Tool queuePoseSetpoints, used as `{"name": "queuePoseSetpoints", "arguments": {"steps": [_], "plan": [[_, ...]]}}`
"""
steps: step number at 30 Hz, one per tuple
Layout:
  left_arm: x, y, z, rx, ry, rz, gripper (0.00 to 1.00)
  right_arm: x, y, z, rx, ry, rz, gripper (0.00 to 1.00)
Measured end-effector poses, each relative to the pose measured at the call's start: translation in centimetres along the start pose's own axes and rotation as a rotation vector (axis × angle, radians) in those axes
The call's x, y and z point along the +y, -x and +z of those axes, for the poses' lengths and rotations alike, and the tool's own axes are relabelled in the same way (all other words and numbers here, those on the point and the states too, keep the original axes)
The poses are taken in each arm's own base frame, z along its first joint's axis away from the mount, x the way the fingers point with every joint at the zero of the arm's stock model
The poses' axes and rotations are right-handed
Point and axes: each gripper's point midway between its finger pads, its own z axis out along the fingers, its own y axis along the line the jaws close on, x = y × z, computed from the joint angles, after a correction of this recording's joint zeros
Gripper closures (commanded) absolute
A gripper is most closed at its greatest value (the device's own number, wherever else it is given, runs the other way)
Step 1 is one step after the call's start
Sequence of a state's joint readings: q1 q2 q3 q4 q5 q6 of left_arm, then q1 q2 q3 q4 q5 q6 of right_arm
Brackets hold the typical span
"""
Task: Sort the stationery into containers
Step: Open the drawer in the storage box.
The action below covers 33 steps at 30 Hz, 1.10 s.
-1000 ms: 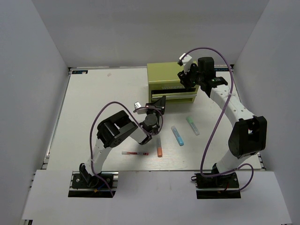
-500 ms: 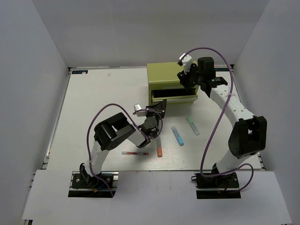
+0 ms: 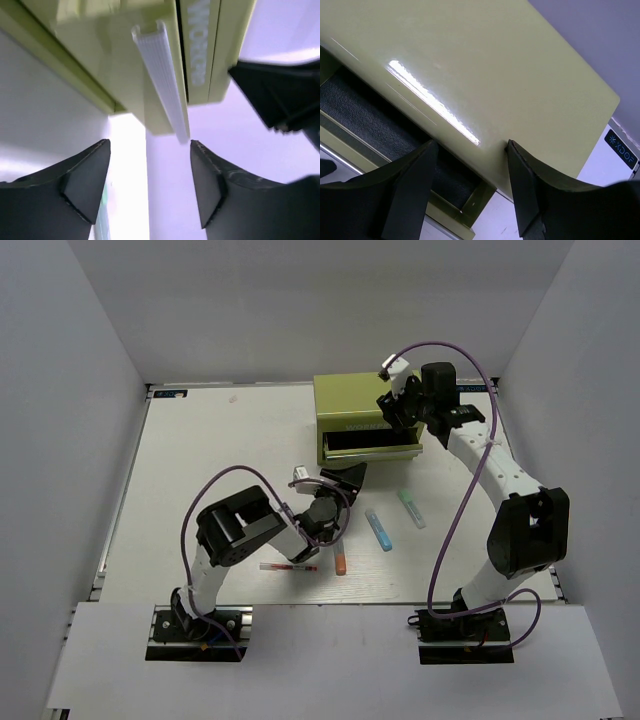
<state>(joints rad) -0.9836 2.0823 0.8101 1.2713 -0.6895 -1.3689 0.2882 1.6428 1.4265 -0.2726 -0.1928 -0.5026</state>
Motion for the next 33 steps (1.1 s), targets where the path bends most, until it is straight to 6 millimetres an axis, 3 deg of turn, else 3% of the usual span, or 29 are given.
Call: {"name": "queuePoseSetpoints", "arguments": {"steps": [4,12,16,19,23,25,27,30,33], "plan": [[-0.2,-0.2,-1.3,0.038,0.006,0.054,0.21,0.1,0.0,-0.1,-0.010,-0.004,-0.006,0.35],[-4.1,1.4,-4.6,0.116,-0.083,0.107,0.19,1.6,-1.3,-2.3,-0.002,0.016,-0.017,0.29],[-5.8,1.7,-6.7,0.194,-0.121,0.157,0.19,3.0,-3.1,-4.3,0.024,0.022,-0.020,0.10],[-7.3,2.3,-8.1,0.246,-0.127,0.207,0.18,3.9,-4.3,-6.6,0.018,0.006,-0.040,0.10],[-8.9,3.7,-9.0,0.279,-0.064,0.360,0.05,6.2,-5.4,-10.8,-0.046,0.001,-0.064,0.10],[-10.2,4.4,-8.6,0.282,-0.011,0.464,0.00,7.4,-5.8,-12.4,-0.077,0.008,-0.073,0.23],[-11.4,5.2,-8.3,0.279,0.042,0.552,0.00,8.5,-6.6,-13.3,-0.093,0.018,-0.067,0.47],[-11.1,6.7,-9.1,0.297,0.132,0.675,0.00,10.2,-9.3,-13.3,-0.045,0.047,-0.006,0.65],[-8.4,7.5,-10.6,0.354,0.231,0.784,0.04,12.4,-13.2,-12.6,0.052,0.097,0.088,0.66]]}}
